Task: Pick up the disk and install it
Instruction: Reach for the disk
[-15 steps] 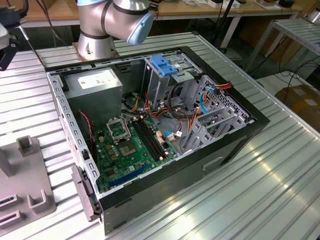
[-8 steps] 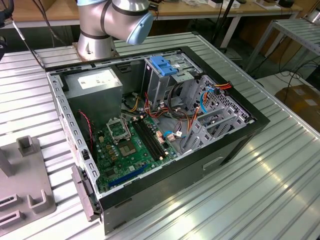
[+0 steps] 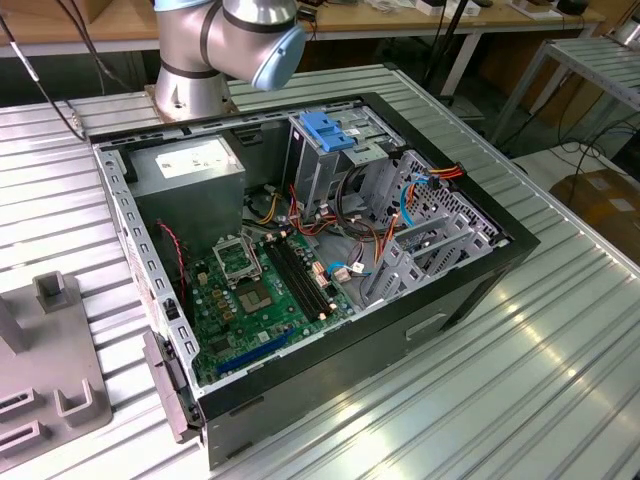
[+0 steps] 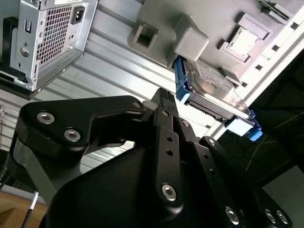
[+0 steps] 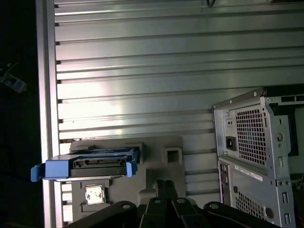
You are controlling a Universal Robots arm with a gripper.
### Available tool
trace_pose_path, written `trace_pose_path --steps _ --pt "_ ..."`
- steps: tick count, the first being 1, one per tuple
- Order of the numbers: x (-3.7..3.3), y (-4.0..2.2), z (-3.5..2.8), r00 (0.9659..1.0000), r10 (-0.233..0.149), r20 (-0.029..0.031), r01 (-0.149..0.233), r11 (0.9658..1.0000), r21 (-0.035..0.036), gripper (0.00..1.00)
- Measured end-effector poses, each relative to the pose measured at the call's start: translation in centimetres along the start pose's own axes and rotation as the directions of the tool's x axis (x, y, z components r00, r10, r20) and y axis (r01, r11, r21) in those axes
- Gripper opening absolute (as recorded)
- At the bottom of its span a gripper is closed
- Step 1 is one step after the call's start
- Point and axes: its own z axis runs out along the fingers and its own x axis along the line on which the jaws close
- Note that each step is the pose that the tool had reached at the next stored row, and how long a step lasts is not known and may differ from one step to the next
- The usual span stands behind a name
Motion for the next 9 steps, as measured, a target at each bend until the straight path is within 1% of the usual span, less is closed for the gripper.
trace_pose_path --steps 9 --pt "1.98 -0.09 -0.05 1.0000 0.000 -0.0001 0.000 1.0000 0.0000 0.11"
